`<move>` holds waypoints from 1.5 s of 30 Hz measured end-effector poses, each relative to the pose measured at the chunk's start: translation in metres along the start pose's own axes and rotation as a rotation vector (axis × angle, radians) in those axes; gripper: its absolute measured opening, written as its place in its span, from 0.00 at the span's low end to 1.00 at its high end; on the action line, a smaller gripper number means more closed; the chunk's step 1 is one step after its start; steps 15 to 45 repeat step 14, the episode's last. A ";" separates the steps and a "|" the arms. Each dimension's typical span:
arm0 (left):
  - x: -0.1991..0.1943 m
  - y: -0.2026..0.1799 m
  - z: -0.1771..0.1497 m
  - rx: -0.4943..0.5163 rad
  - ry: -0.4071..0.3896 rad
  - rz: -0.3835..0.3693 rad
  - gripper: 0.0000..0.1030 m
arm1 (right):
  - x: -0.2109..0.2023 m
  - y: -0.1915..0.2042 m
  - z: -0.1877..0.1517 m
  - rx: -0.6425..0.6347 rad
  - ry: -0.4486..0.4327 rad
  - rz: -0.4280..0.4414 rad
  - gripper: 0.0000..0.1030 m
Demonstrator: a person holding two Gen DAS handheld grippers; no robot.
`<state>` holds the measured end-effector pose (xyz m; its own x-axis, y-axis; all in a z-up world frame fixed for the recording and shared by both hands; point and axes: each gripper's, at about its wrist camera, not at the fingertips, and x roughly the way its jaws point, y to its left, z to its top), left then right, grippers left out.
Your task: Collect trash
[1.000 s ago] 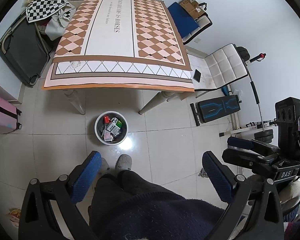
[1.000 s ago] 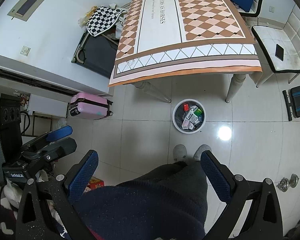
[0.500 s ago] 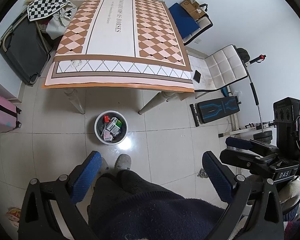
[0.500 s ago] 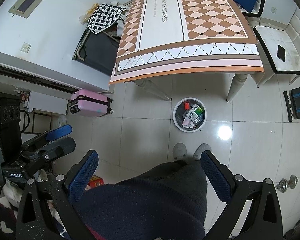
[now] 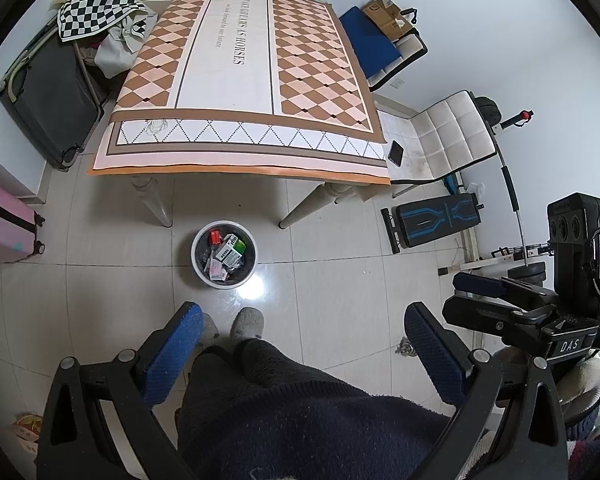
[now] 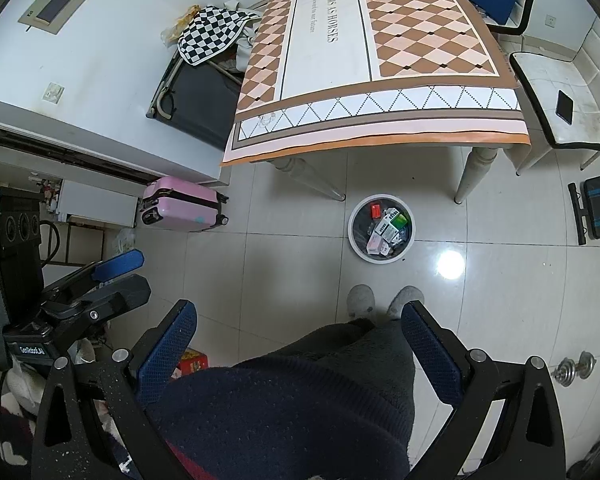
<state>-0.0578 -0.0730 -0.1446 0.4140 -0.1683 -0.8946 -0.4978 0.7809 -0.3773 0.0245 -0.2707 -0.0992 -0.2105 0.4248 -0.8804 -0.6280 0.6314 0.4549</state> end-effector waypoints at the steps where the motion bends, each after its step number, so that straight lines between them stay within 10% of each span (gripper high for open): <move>1: 0.000 0.000 0.000 0.000 0.000 0.000 1.00 | 0.000 0.000 0.000 0.000 0.000 0.000 1.00; 45: 0.000 -0.002 -0.002 -0.001 -0.003 -0.001 1.00 | 0.000 -0.001 0.001 0.000 0.004 0.008 1.00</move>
